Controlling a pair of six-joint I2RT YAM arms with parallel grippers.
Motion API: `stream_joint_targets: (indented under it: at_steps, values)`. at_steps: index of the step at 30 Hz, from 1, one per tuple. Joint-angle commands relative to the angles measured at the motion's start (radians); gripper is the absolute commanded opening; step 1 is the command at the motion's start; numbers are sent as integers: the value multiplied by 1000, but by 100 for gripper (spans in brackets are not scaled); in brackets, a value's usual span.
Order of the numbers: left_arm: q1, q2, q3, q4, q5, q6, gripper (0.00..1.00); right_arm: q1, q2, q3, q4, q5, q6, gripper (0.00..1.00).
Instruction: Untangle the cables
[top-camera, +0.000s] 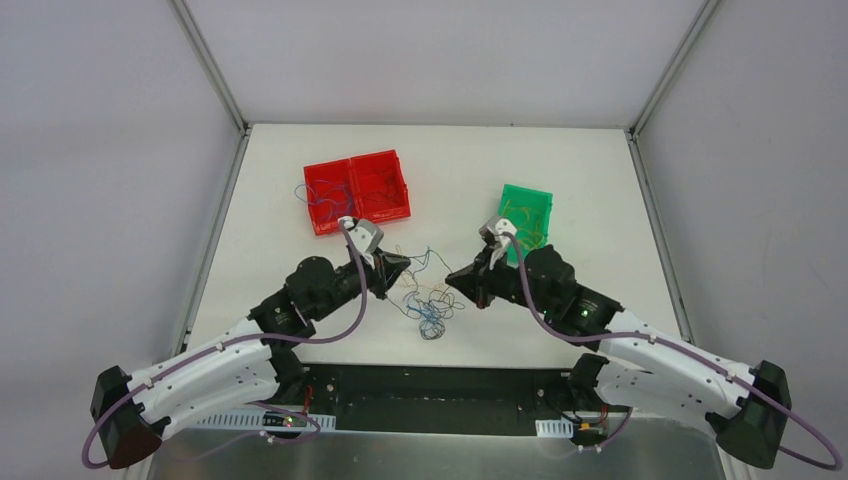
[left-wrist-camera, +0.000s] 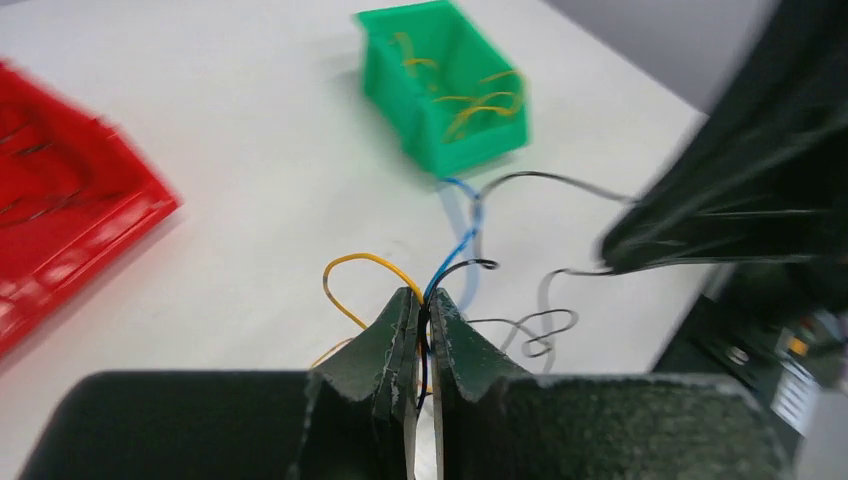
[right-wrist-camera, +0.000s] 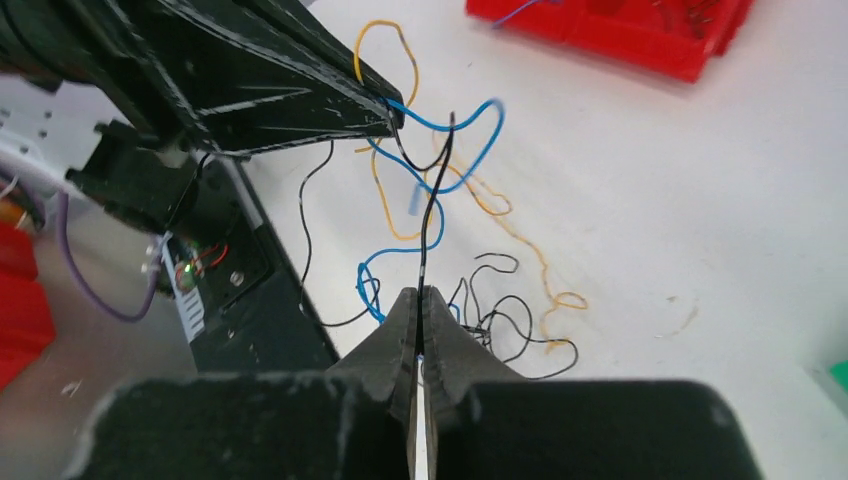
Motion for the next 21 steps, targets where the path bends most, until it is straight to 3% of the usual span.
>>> stream_joint_targets:
  at_steps: [1, 5, 10, 15, 21]
  values:
    - [-1, 31, 64, -127, -379, -54, 8, 1, -106, -15, 53, 229, 56, 0]
    - [-1, 46, 75, -150, -400, -67, 18, 2, -188, -28, 44, 324, 80, 0]
    - [-1, 51, 93, -181, -437, -65, 41, 1, -264, 63, -54, 343, 95, 0]
    - [-3, 63, 100, -179, -396, -57, 50, 2, -165, 287, -205, 301, 105, 0]
    - [-1, 37, 50, -55, -167, -6, 71, 1, 40, 546, -373, 177, 148, 0]
